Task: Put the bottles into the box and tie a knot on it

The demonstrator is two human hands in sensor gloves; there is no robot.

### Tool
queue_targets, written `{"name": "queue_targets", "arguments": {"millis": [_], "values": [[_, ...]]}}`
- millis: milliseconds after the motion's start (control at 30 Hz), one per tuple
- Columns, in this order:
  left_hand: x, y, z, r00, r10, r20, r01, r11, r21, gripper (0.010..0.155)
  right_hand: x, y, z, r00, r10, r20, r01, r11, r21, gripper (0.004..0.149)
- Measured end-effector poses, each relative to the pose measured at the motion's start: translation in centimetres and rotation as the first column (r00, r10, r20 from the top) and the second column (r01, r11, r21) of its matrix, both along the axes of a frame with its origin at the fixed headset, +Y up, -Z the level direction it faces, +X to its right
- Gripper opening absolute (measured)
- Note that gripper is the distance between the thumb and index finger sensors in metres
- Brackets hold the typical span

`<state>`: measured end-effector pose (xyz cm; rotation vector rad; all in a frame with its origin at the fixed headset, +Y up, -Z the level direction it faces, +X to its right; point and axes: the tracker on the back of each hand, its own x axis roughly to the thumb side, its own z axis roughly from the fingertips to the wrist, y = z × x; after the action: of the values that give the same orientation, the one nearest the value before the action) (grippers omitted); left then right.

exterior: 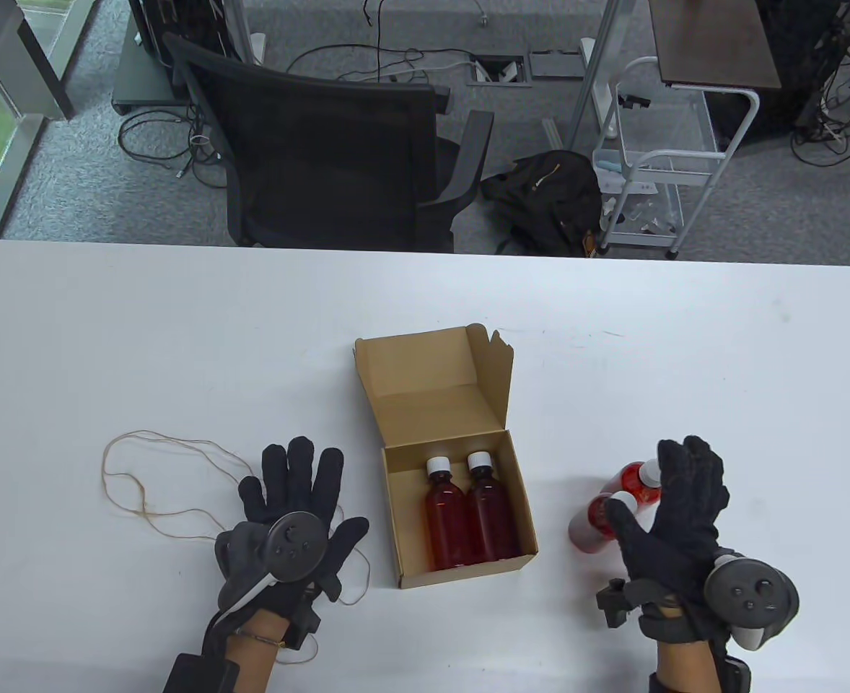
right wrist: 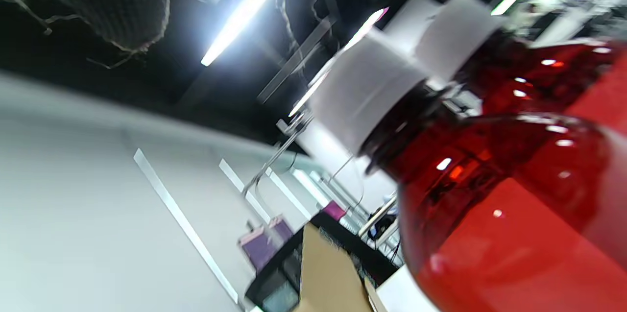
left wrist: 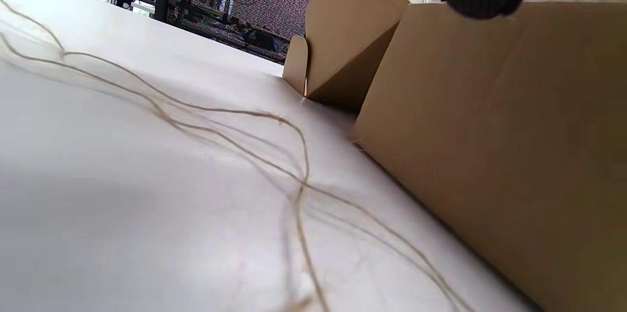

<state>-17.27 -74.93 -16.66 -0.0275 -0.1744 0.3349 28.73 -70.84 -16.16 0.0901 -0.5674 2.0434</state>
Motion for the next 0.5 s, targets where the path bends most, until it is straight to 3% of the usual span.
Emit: {"name": "queue_targets", "arguments": {"millis": [100, 200, 500], "values": [[-0.1, -0.1, 0.0, 1.000, 0.004, -0.004, -0.004, 1.000, 0.007, 0.097, 1.3, -2.1, -0.7, 0.982, -0.178, 0.060, 0.183, 0.979, -0.092, 0.088], [0.0, -0.1, 0.0, 1.000, 0.010, -0.004, -0.010, 1.000, 0.000, 0.097, 1.9, -3.8, -1.3, 0.965, -0.247, 0.086, 0.257, 0.957, -0.136, 0.086], [0.2, -0.1, 0.1, 1.000, 0.013, 0.003, -0.013, 1.000, -0.002, 0.096, 1.9, -6.4, -2.5, 0.953, -0.282, 0.106, 0.300, 0.921, -0.249, 0.076]]}}
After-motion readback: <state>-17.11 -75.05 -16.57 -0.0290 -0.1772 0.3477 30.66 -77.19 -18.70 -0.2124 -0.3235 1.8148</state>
